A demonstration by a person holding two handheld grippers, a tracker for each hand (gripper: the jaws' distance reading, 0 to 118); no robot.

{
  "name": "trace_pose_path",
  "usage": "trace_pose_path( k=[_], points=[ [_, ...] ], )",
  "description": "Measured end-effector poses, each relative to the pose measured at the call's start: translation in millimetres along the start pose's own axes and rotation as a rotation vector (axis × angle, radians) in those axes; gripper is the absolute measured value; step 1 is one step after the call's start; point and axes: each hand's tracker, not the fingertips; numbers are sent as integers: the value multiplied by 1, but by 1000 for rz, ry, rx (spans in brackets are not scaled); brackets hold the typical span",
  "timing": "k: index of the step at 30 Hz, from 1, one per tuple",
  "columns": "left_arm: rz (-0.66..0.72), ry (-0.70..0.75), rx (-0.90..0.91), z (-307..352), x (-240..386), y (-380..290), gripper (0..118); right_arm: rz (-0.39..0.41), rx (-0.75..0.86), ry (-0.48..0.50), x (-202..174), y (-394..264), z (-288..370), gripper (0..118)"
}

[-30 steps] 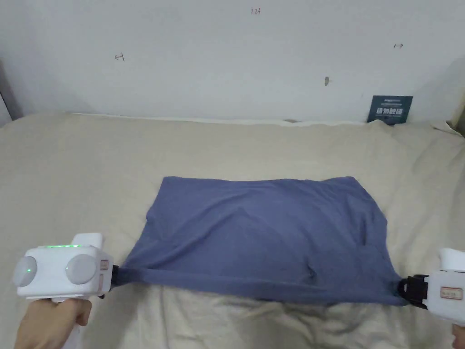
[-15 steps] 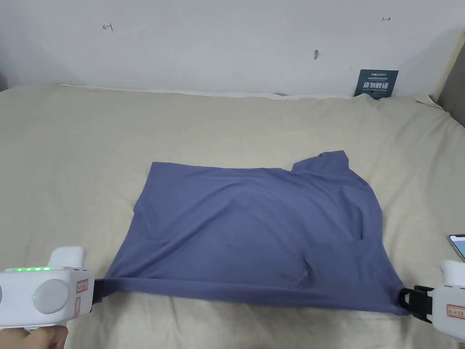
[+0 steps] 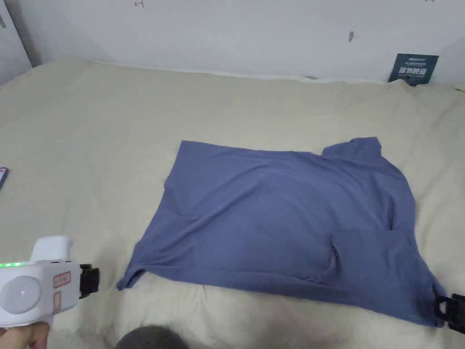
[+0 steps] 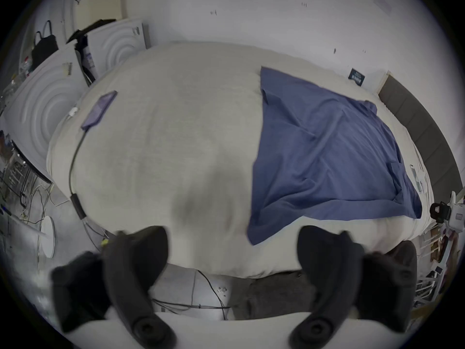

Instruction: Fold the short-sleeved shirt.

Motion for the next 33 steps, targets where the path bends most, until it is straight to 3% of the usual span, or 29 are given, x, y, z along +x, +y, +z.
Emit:
trace_pose_path(
  k=[2, 3, 6, 7, 8, 9, 10, 14, 15, 16, 17, 18, 20, 21, 22, 24, 27, 28, 29, 30, 31, 33],
  points=[
    [38, 1, 11, -7, -9, -3, 0, 75, 95, -92, -19, -4, 2, 1],
    [9, 4, -76, -12, -11, -6, 0, 52, 28, -56, -24, -4, -1, 1],
    [5, -106, -80, -29, -16, 1, 1, 20, 9, -19, -39, -6, -3, 1],
    [9, -118, -72, -32, -15, 4, 29, 25, 6, -16, -46, -5, -4, 1],
    [20, -120, -88, -34, -9, 6, 82, 39, 2, -8, -54, -5, -5, 1],
    [11, -125, -135, -43, -3, 7, 118, 48, 5, -10, -54, -8, -2, 1],
    [99, -156, -134, -35, 4, 5, 114, 53, 3, -11, -57, -8, -2, 1],
    [-40, -53, -121, -60, 27, 10, 114, 51, -6, -6, -61, -9, -5, 1],
    [-52, -22, -135, -62, 30, 9, 105, 55, -8, -9, -65, -9, -7, 1],
    [-68, -23, -147, -69, 25, 10, 70, 64, -12, -14, -69, -8, -9, 1],
    [-51, -22, -121, -70, 24, 9, 0, 72, -8, -15, -58, -8, -9, 1],
    [-57, 7, -117, -70, 21, 6, 0, 73, 1, -24, -58, -8, -11, 24],
    [-49, 0, -118, -56, 22, 14, 0, 57, -3, -28, -59, -5, -16, 111],
    [-33, -12, -121, -53, 24, 14, 0, 47, -28, 4, -45, -2, -24, 117],
    [-40, 0, -114, -51, 28, 13, 0, 42, 33, 28, -47, -4, -24, 116],
    [-87, 41, -28, -50, 33, 21, 0, 72, -58, 18, -54, -7, -36, 116],
    [-68, 33, -69, -50, 42, 23, 0, 179, -106, -34, -4, 3, -74, 112],
    [-64, 35, -70, -54, 34, 26, 0, 211, -122, -44, 4, 1, -83, 100],
    [-59, 35, -75, -55, 34, 28, 0, 170, -152, -81, -13, -5, -84, 67],
    [-54, 36, -80, -54, 36, 27, 0, 202, -166, -73, -17, -10, -85, 22],
    [-17, -24, -97, -54, 41, 25, 0, 228, -165, -64, -13, -14, -85, 19],
    [-23, -21, -95, -57, 32, 28, 0, 174, -102, -38, -15, -12, -63, 11]
  ],
)
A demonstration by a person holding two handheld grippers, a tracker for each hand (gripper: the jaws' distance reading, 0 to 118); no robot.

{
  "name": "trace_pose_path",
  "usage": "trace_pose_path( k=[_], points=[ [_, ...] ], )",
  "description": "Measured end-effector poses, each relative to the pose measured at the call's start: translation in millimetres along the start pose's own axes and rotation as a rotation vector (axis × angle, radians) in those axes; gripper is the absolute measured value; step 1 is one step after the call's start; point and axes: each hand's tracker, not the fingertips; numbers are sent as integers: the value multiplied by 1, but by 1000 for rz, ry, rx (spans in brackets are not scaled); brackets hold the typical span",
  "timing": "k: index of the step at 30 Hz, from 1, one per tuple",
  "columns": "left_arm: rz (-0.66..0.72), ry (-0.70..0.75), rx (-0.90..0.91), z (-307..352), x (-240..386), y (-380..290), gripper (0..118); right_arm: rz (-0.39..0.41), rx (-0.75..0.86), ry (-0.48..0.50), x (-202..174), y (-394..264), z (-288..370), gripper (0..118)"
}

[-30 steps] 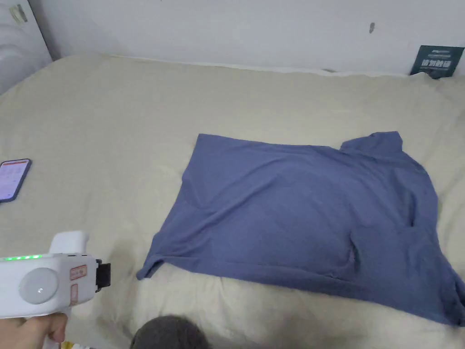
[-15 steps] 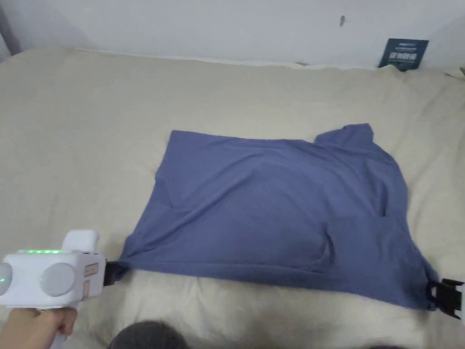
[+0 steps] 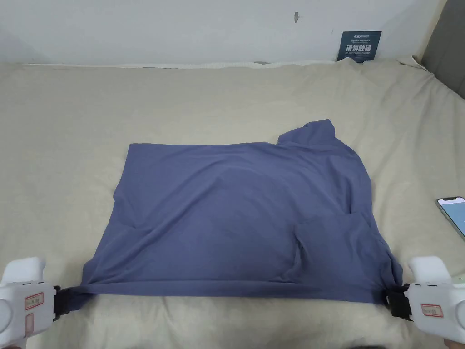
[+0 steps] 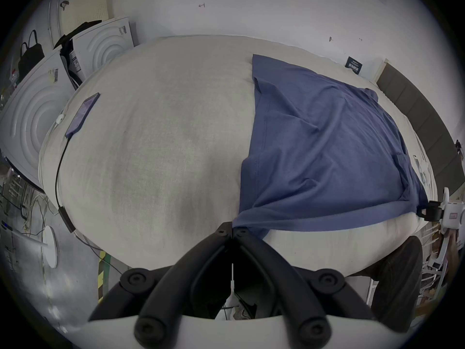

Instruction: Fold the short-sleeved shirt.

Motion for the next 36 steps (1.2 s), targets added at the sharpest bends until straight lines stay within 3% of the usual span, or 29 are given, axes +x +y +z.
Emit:
trace_pose_path(
  k=[4, 17, 25, 36],
  points=[
    [6, 0, -7, 2, 4, 2, 0, -73, 8, 38, 9, 0, 15, 11],
    [4, 3, 39, 16, 1, 28, 0, -56, 54, 59, 8, 21, 38, 11],
    [-8, 12, 83, 5, 16, 82, 0, -86, 108, 48, -1, 86, 34, 11],
    [-36, 67, 77, -77, 54, 194, 0, -96, 39, -29, -5, 198, -47, 11]
  ],
)
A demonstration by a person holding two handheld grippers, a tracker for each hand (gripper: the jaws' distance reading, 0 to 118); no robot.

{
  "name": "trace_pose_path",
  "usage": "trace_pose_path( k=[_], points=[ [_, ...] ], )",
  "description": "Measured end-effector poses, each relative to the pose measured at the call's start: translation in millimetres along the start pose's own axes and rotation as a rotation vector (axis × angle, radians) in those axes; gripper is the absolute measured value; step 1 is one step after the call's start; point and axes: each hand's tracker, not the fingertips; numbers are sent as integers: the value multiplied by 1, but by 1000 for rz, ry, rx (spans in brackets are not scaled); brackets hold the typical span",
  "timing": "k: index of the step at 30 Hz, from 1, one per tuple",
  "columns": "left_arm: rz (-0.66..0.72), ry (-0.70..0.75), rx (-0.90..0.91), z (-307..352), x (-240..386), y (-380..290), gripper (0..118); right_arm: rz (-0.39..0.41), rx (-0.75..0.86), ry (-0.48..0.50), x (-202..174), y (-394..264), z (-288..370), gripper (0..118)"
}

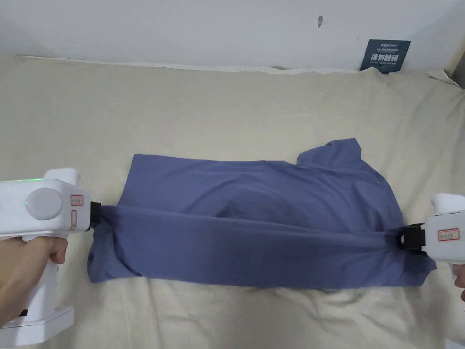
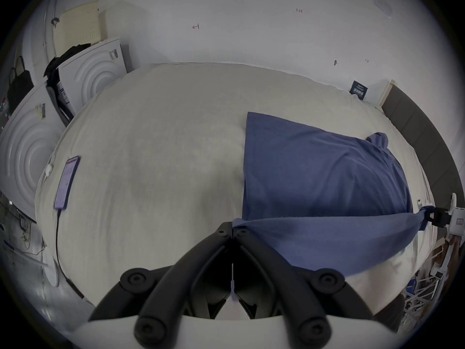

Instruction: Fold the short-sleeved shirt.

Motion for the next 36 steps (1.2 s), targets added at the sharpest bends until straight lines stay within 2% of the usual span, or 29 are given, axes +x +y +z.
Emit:
trace_pose_path(
  k=[1, 2, 3, 4, 5, 6, 8, 11, 12, 13, 14, 16, 17, 18, 19, 20, 21, 23, 24, 25, 26, 28, 29, 30, 31, 32, 33, 34, 36],
  points=[
    [-7, 0, -14, -11, 3, 4, 0, -10, -27, -2, 0, 5, -10, 12],
    [-7, -3, -21, -20, 4, 6, 0, -23, -47, -1, 0, 8, -19, 18],
    [0, -6, -40, -30, 5, 8, 36, -44, -69, -43, 0, 11, -26, 62],
    [30, 9, -50, -38, 3, 7, 91, -64, -62, -72, 2, 11, -31, 102],
    [65, 30, -91, -45, -1, 4, 118, -70, -43, -59, 5, 8, -33, 118],
    [83, 40, -66, -37, -1, -6, 108, -93, 72, -29, 7, 5, -24, 113],
    [53, -1, -64, -25, -5, -12, 110, -102, 23, -45, 19, -1, -19, 113],
    [0, 38, -88, -10, -17, -27, 110, -97, -7, -31, 31, -23, -7, 112],
    [-5, 21, -83, -2, -23, -34, 100, -103, -25, -23, 31, -30, 0, 94],
    [-8, -16, -68, 8, -26, -42, 63, -124, 3, 27, 34, -42, 9, 47],
    [2, -33, -66, 14, -26, -47, 0, -126, 16, 59, 36, -49, 14, 1],
    [-5, -53, -66, 11, -25, -48, 0, -136, 34, -75, 44, -59, 20, 0],
    [-12, -69, -62, 10, -23, -45, 0, -135, 20, -30, 49, -59, 21, 1],
    [-49, -91, -79, 8, -22, -42, 0, -174, 1, 39, 55, -59, 22, 0],
    [-29, -142, -97, 19, -30, -64, 7, -201, -19, 69, 58, -58, 24, 1],
    [-13, -181, -101, 20, -30, -67, 54, -185, -13, 46, 43, -72, 18, 1],
    [-14, -177, -106, 19, -28, -68, 118, -175, -10, 42, 39, -75, 17, 1],
    [-32, -165, -105, 7, -20, -66, 108, -140, -11, 36, 32, -75, 14, 1],
    [-149, -80, -207, 3, -27, -54, 110, -123, -11, 35, 34, -74, 15, 1],
    [-197, -74, -209, -4, -27, -46, 110, -123, -10, 43, 34, -73, 13, 1],
    [-123, -78, -182, -8, -28, -39, 110, -124, -12, 48, 32, -71, 11, 1],
    [-125, -83, -175, -19, -1, -77, 105, -125, -13, 65, 34, -68, 8, 1],
    [-123, -84, -173, -16, -2, -79, 88, -112, -9, 68, 34, -66, 6, 1],
    [-123, -84, -160, -13, -2, -83, 40, -94, -1, 66, 33, -63, 4, 6],
    [-127, -74, -132, -7, -6, -71, 20, -65, 11, 42, 32, -60, 2, 35],
    [-118, -96, -136, -3, -10, -68, 17, -58, 14, 53, 34, -60, -5, 83],
    [-97, -113, -158, -1, -12, -69, 17, -45, 0, 89, 37, -60, -14, 118],
    [-113, -84, -118, 2, -13, -69, 17, -42, 54, 110, 36, -60, -17, 116],
    [-125, -75, -117, -8, -9, -58, 17, -51, -81, 104, 30, -57, -29, 116]
  ],
)
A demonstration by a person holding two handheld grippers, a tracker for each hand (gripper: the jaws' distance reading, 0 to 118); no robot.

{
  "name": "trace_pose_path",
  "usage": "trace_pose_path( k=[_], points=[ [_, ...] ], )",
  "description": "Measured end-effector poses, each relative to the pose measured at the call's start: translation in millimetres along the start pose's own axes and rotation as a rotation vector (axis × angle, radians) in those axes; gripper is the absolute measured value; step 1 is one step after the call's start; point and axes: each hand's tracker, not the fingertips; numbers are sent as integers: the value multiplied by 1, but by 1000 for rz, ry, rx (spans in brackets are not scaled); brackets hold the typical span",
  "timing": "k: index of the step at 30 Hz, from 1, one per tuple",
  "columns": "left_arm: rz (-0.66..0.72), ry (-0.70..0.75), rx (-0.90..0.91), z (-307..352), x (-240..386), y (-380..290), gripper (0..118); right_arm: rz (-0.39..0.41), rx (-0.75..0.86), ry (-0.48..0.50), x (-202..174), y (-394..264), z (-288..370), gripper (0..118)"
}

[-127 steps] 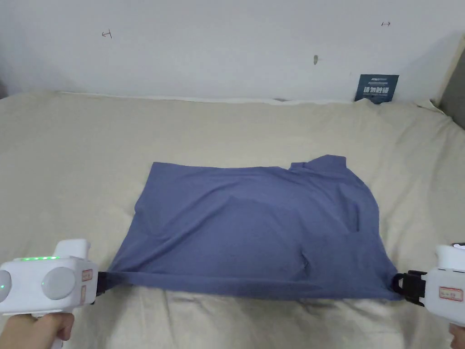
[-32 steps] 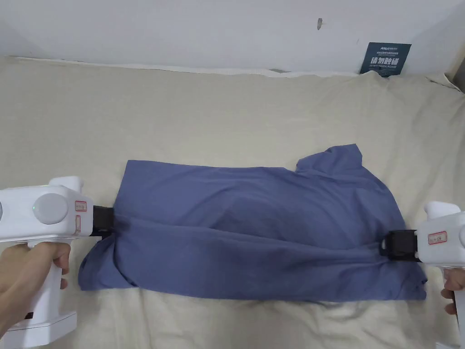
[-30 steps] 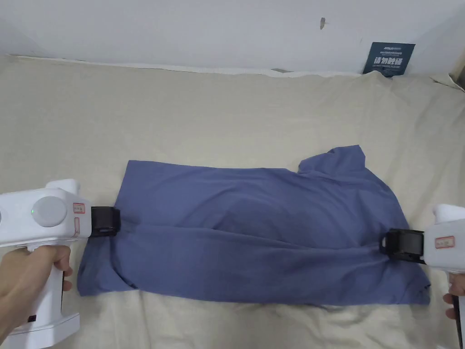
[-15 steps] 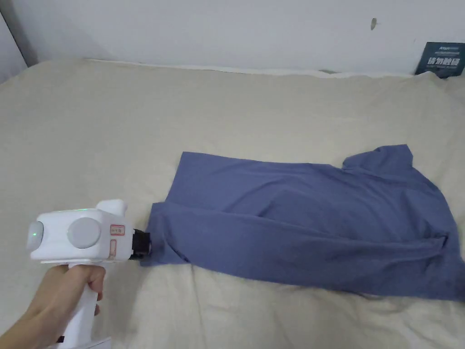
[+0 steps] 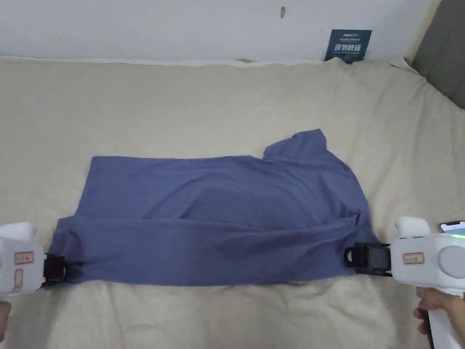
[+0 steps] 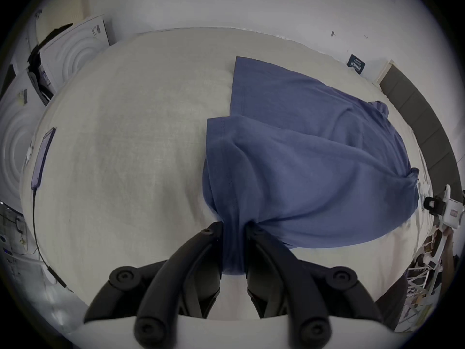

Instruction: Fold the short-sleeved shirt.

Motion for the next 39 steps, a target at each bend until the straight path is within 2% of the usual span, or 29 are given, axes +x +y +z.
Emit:
trace_pose_path(
  k=[1, 2, 3, 4, 5, 6, 7, 8, 12, 17, 21, 25, 26, 31, 32, 33, 34, 35, 36, 37, 39],
  points=[
    [-5, 5, -2, -1, 0, 1, 17, 2, 9, -14, -2, -1, -4, 113],
    [-12, 11, -4, -2, -1, 2, 17, 22, -7, -10, -2, -2, -6, 105],
    [-5, 11, -14, -5, 1, 4, 17, 46, 2, -19, -3, -4, -6, 66],
    [-5, 13, -16, -4, 1, 3, 17, 63, 28, -34, 1, -1, -8, 20],
    [-5, 16, -18, -4, 1, 3, 17, 62, 26, -36, 4, -1, -9, 11],
    [-2, 10, -19, -3, 1, 4, 17, 39, 47, 9, 6, -1, -6, 11],
    [0, 16, -19, 0, 2, 3, 17, 38, 33, -16, 8, 0, -5, 10],
    [0, 23, -19, 3, 2, 2, 17, 38, 42, -11, -4, -3, 11, 10],
    [-12, 41, -4, 24, 1, -5, 15, 23, 68, 16, -3, -8, 37, 10],
    [8, 30, -32, 51, 1, -31, 11, 48, 87, -1, -7, -32, 65, 10],
    [2, 39, -19, 67, 5, -64, 8, 3, 67, 22, 6, -61, 76, 10],
    [-21, 40, -55, 79, 1, -96, 8, 2, 46, 30, 15, -90, 84, 10],
    [26, 25, -72, 80, 1, -105, 8, -1, 43, 33, 18, -96, 86, 10],
    [24, 10, -99, 74, -6, -128, 8, -22, 17, 37, 29, -107, 79, 11],
    [-7, -19, -72, 72, -6, -128, 15, -24, 19, 34, 26, -107, 79, 22],
    [-23, -34, -49, 71, -6, -127, 72, -36, 33, -11, 24, -106, 80, 73],
    [-7, -5, -64, 68, -7, -125, 118, -22, 41, -53, 24, -103, 80, 112],
    [-13, 15, -115, 64, -8, -122, 116, -8, 38, -31, 26, -102, 80, 118],
    [-50, 37, -21, 76, -8, -115, 113, -14, 99, -21, 28, -99, 85, 116],
    [-23, -5, -22, 82, -5, -110, 112, -9, 62, -24, 29, -94, 87, 116],
    [-46, 12, 11, 81, -5, -89, 112, -13, 68, -21, 32, -81, 85, 116]
  ],
)
